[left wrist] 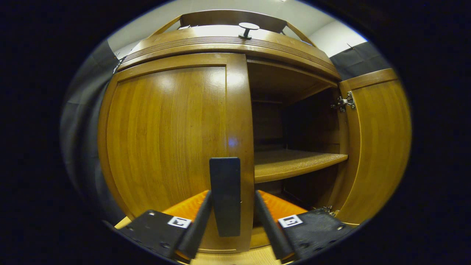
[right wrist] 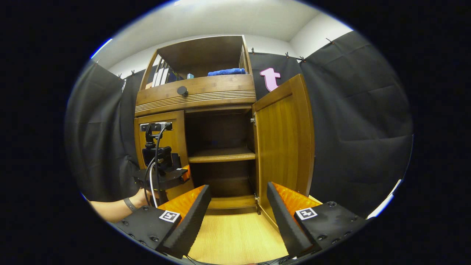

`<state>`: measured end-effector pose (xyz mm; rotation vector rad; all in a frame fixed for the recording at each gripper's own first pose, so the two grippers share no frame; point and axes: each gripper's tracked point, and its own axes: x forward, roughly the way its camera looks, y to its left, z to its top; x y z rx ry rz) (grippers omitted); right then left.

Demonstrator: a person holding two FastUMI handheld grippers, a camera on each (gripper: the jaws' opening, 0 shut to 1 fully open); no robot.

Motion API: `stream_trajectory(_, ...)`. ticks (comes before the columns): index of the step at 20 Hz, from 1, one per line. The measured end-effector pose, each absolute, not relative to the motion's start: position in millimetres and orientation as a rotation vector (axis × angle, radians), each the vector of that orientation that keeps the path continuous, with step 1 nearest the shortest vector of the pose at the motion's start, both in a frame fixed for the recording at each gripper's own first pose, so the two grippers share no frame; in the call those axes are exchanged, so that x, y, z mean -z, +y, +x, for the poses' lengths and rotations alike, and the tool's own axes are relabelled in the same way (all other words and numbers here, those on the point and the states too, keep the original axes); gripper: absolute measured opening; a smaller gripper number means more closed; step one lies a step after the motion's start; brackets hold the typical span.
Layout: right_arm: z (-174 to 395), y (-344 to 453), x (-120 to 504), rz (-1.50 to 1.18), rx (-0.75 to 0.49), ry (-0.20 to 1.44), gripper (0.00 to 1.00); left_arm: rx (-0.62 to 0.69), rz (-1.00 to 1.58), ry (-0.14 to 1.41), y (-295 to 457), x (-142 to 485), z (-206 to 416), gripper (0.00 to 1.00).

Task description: Open the right door of the double-door shoe cabinet with the right hand, and open the left door with the left hand.

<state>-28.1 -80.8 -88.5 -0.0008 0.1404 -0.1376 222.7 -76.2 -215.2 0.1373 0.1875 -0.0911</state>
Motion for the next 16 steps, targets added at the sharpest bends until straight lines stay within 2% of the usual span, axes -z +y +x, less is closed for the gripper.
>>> stream_trajectory(2, -27.7, -79.7, 88.1, -0.005, 0.134, 0.139, 0.99, 0.111, 0.084, 0.202, -75.4, 213.4, 225.5, 0.36)
stream_trajectory(3, -29.4, -79.1, 88.0, -0.005, 0.131, 0.138, 0.94, 0.123, 0.074, 0.198, -75.9, 213.8, 224.9, 0.34)
stream_trajectory(4, -30.7, -78.3, 88.4, -0.005, 0.127, 0.140, 0.99, 0.129, 0.090, 0.212, -75.5, 214.9, 225.8, 0.32)
stream_trajectory(7, -32.8, -74.9, 87.8, -0.009, 0.118, 0.141, 1.00, 0.136, 0.110, 0.214, -75.2, 208.7, 219.4, 0.23)
stream_trajectory(8, -34.8, -73.9, 87.1, -0.012, 0.117, 0.139, 0.94, 0.136, 0.117, 0.212, -74.9, 206.7, 216.4, 0.23)
stream_trajectory(9, -36.6, -73.7, 86.5, -0.015, 0.116, 0.138, 0.99, 0.135, 0.128, 0.207, -75.9, 200.3, 215.0, 0.23)
stream_trajectory(11, -40.0, -74.8, 87.4, -0.024, 0.119, 0.140, 1.00, 0.136, 0.132, 0.211, -74.7, 188.7, 212.9, 0.23)
stream_trajectory(13, -43.8, -75.0, 87.8, -0.027, 0.119, 0.142, 0.94, 0.141, 0.117, 0.233, -74.9, 178.2, 212.8, 0.22)
stream_trajectory(16, -46.8, -73.8, 87.3, -0.038, 0.115, 0.142, 0.98, 0.159, 0.122, 0.272, -72.9, 163.9, 211.1, 0.22)
